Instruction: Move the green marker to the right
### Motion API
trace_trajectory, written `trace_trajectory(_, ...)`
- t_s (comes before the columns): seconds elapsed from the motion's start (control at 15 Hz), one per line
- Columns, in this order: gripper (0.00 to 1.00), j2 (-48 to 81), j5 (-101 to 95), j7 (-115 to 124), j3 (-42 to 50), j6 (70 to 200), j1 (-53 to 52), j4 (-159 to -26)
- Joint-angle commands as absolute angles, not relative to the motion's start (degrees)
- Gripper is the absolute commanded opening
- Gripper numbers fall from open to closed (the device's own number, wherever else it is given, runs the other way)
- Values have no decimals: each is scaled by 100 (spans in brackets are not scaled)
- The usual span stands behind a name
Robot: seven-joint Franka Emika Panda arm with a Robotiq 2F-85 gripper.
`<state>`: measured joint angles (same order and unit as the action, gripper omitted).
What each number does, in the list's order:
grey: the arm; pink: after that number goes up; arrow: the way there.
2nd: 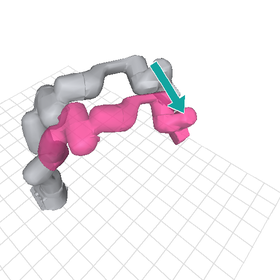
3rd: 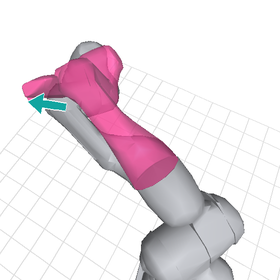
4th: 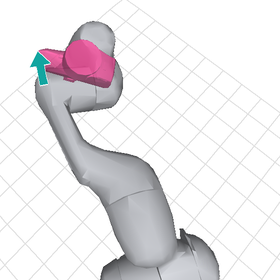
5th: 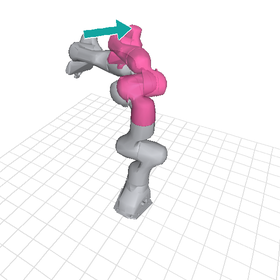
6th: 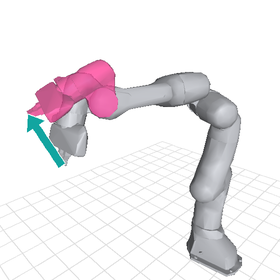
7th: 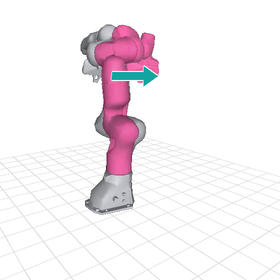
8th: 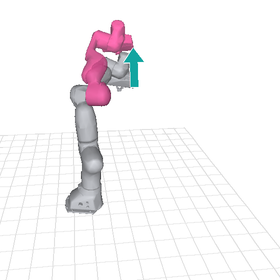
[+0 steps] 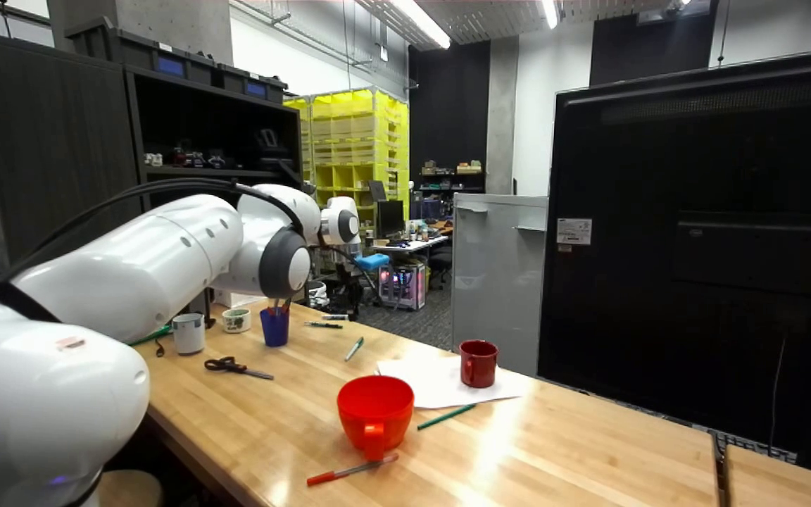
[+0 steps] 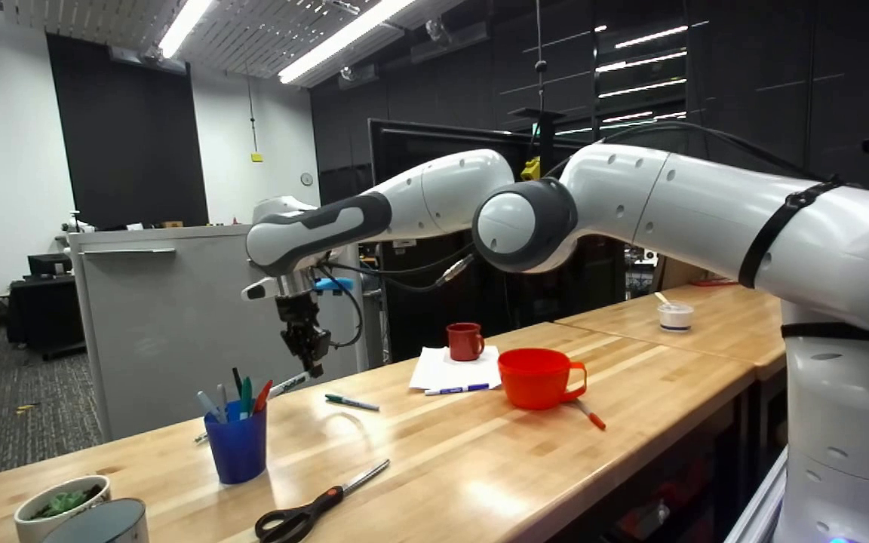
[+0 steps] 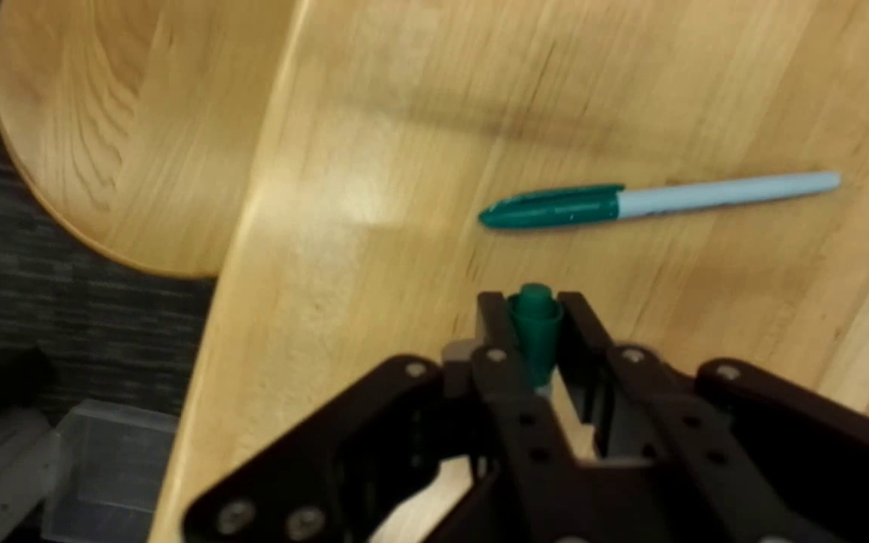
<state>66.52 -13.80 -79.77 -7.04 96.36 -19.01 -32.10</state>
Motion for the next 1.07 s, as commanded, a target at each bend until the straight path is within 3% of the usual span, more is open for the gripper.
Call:
trace_trajectory(0.0, 5, 6062, -1370, -7175, -511, 9058, -1761, -3401)
trace_trajectory(0.4, 5, 5507, -799, -6271, -717, 8709, -1143, -3569)
trace_trajectory(0.47, 20, 5807, -997, -6546, -603, 8757, -1316, -3238)
trace_trajectory(1.0, 20, 5707, -840, -6367, -683, 8750, -1164, -3358)
